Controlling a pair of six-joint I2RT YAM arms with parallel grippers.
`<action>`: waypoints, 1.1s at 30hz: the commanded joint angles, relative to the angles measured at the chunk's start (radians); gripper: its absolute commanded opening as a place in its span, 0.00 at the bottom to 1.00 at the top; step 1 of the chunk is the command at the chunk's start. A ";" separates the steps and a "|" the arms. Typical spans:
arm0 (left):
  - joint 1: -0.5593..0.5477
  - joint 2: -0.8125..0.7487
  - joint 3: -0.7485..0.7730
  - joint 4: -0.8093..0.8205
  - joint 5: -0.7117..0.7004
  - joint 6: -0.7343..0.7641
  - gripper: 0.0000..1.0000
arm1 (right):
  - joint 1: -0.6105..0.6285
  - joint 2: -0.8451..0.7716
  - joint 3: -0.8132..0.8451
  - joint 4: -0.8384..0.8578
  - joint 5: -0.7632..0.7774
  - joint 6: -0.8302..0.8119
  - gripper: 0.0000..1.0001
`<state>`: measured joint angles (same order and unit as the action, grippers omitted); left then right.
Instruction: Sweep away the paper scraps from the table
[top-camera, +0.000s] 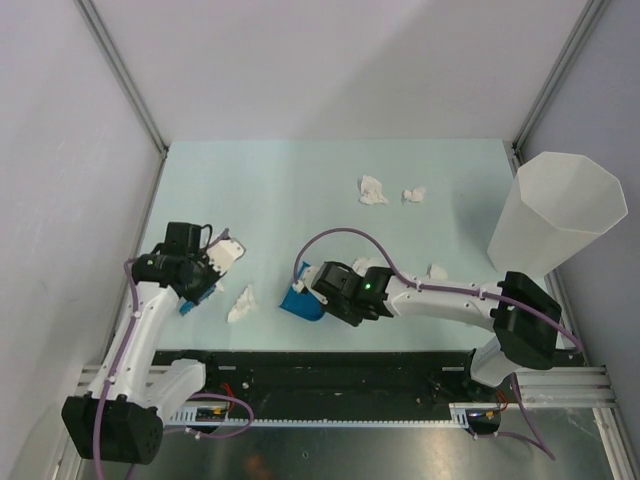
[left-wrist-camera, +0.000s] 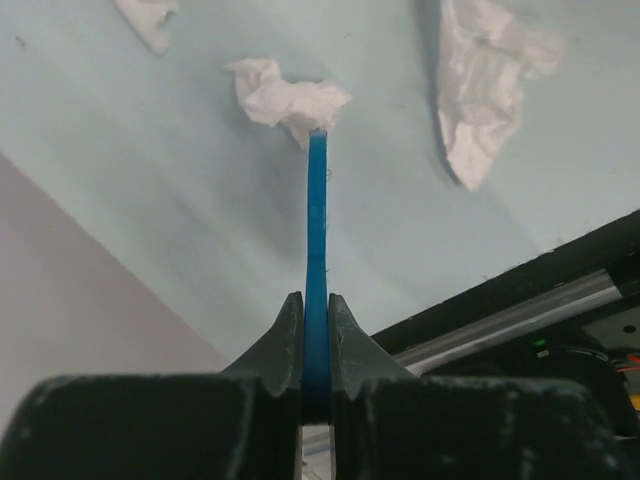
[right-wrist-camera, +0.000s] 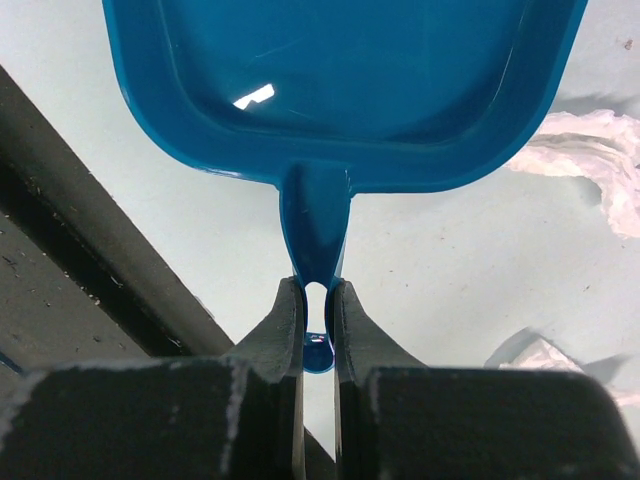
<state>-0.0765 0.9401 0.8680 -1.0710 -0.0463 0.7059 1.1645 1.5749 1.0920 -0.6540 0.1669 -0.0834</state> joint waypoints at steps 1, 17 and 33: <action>0.000 0.043 0.019 -0.034 0.085 0.053 0.00 | -0.014 -0.053 -0.004 0.028 -0.014 -0.024 0.00; -0.204 0.351 0.080 0.368 0.126 -0.028 0.00 | -0.043 -0.096 -0.021 0.054 0.000 -0.015 0.00; -0.255 0.263 0.238 0.358 0.436 -0.132 0.00 | -0.045 -0.127 -0.032 0.033 0.028 0.019 0.00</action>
<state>-0.3252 1.3556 1.0977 -0.7059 0.2268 0.6106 1.1233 1.4879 1.0630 -0.6235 0.1719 -0.0788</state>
